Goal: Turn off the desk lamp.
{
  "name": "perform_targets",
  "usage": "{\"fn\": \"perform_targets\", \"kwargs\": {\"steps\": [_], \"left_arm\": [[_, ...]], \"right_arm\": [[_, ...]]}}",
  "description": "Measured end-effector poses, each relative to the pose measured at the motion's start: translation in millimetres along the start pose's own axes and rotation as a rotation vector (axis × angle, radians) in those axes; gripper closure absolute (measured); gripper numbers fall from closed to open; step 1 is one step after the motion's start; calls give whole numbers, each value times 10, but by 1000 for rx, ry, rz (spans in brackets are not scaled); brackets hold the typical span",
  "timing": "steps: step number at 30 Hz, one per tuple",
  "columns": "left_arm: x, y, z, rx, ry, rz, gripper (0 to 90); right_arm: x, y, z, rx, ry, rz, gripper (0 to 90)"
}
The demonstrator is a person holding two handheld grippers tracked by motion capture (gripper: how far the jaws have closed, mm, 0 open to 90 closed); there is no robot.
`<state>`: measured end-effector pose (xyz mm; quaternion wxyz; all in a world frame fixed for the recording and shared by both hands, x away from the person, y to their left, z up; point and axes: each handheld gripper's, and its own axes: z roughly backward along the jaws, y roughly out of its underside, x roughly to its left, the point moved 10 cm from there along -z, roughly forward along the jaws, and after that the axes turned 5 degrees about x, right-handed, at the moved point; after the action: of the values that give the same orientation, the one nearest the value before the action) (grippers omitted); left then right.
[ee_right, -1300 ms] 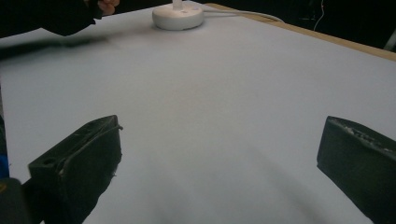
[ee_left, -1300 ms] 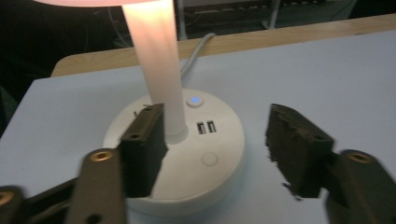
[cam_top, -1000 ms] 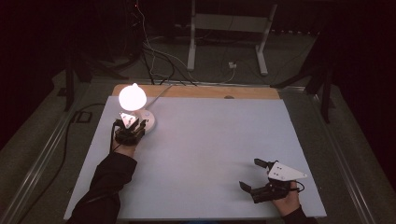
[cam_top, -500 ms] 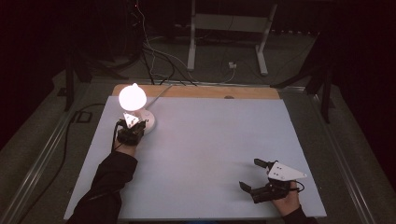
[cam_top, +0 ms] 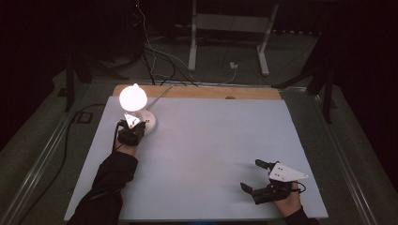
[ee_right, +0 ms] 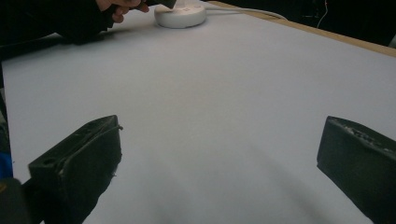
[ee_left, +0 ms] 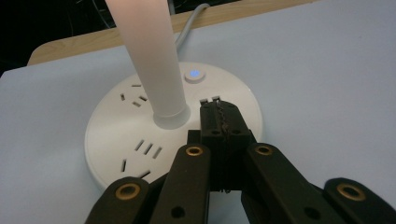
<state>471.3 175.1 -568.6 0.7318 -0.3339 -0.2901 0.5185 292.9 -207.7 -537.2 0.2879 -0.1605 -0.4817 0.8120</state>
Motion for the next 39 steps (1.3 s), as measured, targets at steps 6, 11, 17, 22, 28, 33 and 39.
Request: {"fn": "perform_targets", "kwargs": {"steps": [6, 11, 17, 22, 28, 33, 39], "left_arm": [[-2, 21, -18, 11, -1, -8, 900], [-11, 29, -25, 15, 0, -13, 900], [-17, 28, -28, 20, -2, -20, 900], [-6, 28, -39, 19, -2, -10, 900], [16, 28, -45, 11, -15, -9, 900], [-7, -95, 52, -32, -11, 4, 900], [-27, -158, 110, -53, -4, 7, 900]], "right_arm": [[1, 1, -1, 1, -1, -1, 0], [-1, 4, -3, 3, -1, -4, 0], [4, 6, -6, 4, -2, -4, 0], [7, 11, -14, 8, -4, -4, 0], [6, 12, -15, 9, -3, -3, 0], [-1, 9, -11, 4, -4, -8, 0], [6, 11, -15, 8, -4, -5, 0]]}}
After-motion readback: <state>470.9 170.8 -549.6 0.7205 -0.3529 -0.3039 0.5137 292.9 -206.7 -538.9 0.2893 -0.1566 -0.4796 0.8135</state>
